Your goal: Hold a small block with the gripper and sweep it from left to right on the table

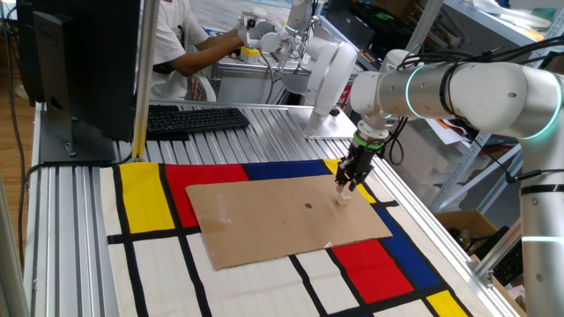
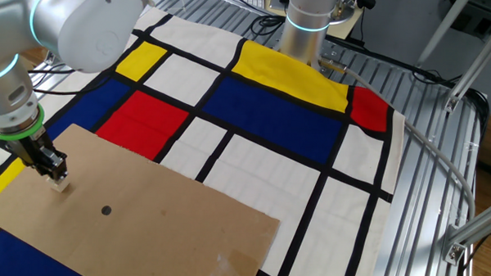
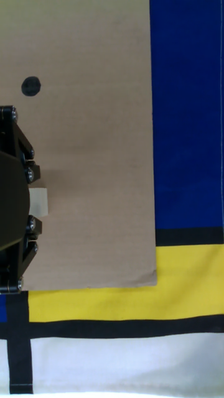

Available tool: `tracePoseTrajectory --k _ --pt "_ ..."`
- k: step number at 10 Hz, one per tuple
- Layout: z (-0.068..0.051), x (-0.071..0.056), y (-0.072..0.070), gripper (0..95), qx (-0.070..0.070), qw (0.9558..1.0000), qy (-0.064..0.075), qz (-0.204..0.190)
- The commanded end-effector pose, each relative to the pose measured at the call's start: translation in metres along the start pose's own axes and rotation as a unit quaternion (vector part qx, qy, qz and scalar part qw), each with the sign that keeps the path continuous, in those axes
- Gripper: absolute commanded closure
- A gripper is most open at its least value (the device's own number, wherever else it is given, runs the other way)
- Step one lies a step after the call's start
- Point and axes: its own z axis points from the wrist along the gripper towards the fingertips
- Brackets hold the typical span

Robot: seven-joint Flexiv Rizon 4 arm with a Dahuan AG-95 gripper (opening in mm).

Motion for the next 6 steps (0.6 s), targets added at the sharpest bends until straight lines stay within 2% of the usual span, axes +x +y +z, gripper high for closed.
tracePoseTrajectory --k 1,6 --pt "0.0009 -0.0006 0.0002 57.0 0.0 1.0 0.0 -0.001" --pt "0.0079 -0.0024 0.002 57.0 -0.001 1.0 0.001 0.001"
